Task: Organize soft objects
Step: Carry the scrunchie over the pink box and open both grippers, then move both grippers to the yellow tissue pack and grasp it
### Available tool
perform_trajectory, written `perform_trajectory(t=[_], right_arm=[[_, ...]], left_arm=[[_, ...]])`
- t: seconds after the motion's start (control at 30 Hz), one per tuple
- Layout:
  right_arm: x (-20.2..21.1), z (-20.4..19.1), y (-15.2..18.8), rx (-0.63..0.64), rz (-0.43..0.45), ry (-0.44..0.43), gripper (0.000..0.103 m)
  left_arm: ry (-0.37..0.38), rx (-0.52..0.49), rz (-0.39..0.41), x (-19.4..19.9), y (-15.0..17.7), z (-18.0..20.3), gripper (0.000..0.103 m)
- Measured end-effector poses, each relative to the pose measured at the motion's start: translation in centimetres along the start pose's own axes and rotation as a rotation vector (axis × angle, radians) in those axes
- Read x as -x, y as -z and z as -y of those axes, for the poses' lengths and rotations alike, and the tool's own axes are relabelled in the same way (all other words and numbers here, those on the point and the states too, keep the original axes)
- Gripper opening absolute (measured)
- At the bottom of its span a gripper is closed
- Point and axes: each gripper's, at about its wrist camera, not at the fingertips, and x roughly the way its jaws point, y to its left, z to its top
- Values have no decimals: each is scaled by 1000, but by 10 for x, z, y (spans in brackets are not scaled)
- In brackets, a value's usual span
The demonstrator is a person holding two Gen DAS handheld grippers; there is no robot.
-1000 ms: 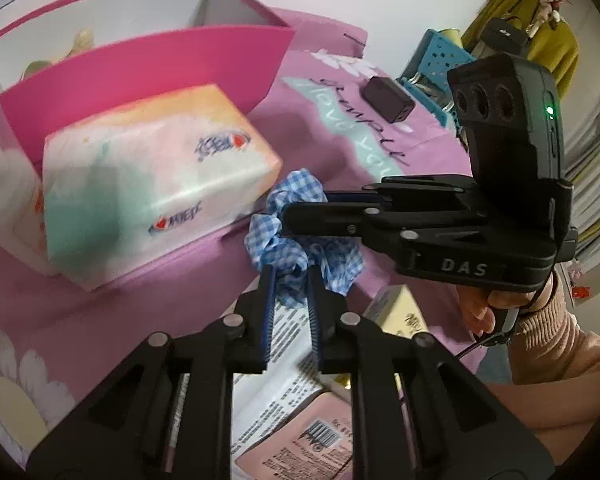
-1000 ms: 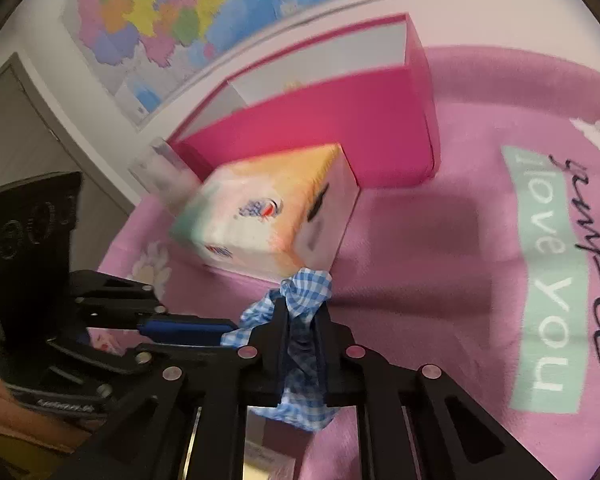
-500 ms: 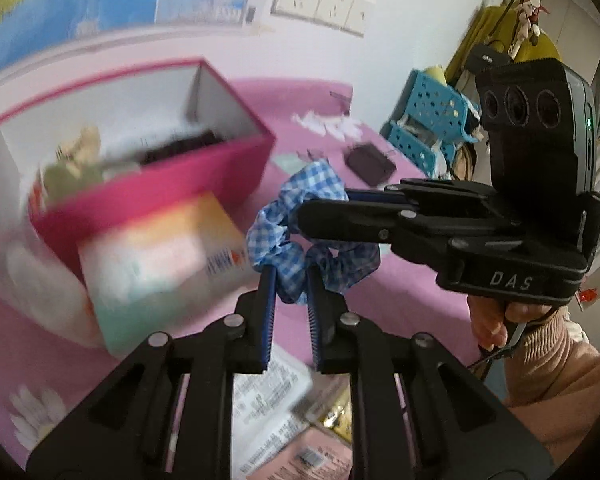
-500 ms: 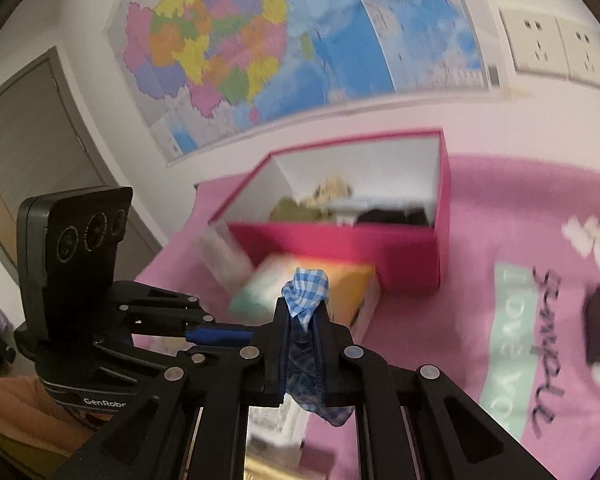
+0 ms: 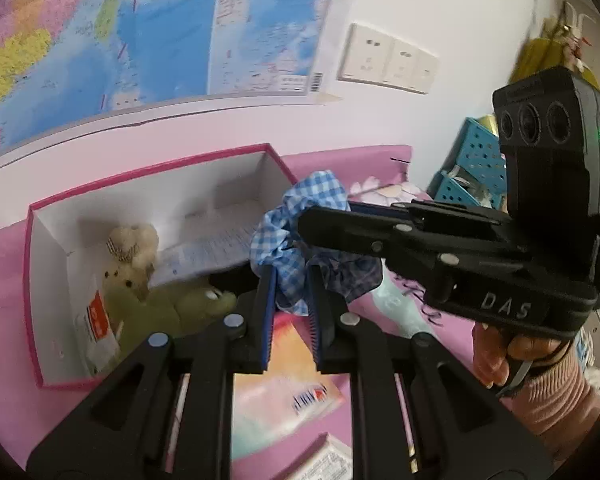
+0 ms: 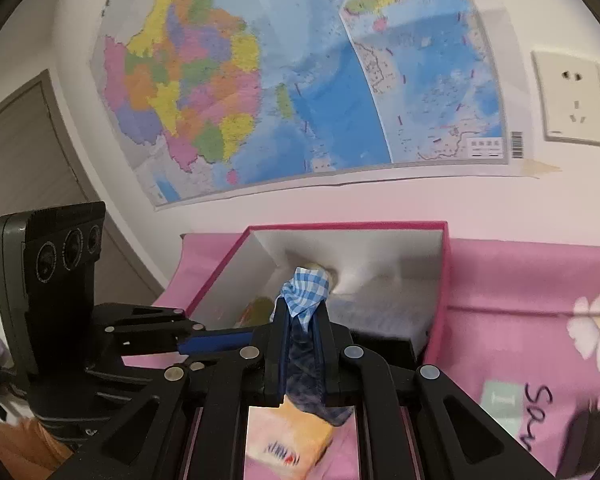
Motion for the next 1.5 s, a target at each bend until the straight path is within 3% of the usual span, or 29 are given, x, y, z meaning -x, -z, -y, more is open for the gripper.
perform_trajectory(t=[0.3, 0.43, 0.6, 0.73, 1.0, 1.2, 1.37, 1.5], right_arm=[[-47, 25, -18, -27, -47, 79, 10], [-70, 38, -24, -47, -73, 149, 16], [-80, 46, -22, -54, -102, 242, 25], [-64, 39, -15, -38, -87, 240, 28], [9, 5, 15, 8, -59, 40, 34], [58, -21, 51, 35, -71, -47, 42], [83, -34, 98, 36, -143, -60, 51], [86, -30, 140, -16, -223, -48, 54]], left_arm=[[-94, 61, -69, -43, -23, -26, 17], [-129, 92, -92, -53, -28, -35, 17], [-150, 105, -91, -50, -25, -39, 23], [-125, 98, -74, -34, -19, -38, 27], [-20, 6, 9, 25, 8, -12, 29], [13, -49, 50, 64, 49, 14, 40], [50, -94, -15, 68, 96, 35, 40], [125, -88, -108, 57, 138, 48, 40]])
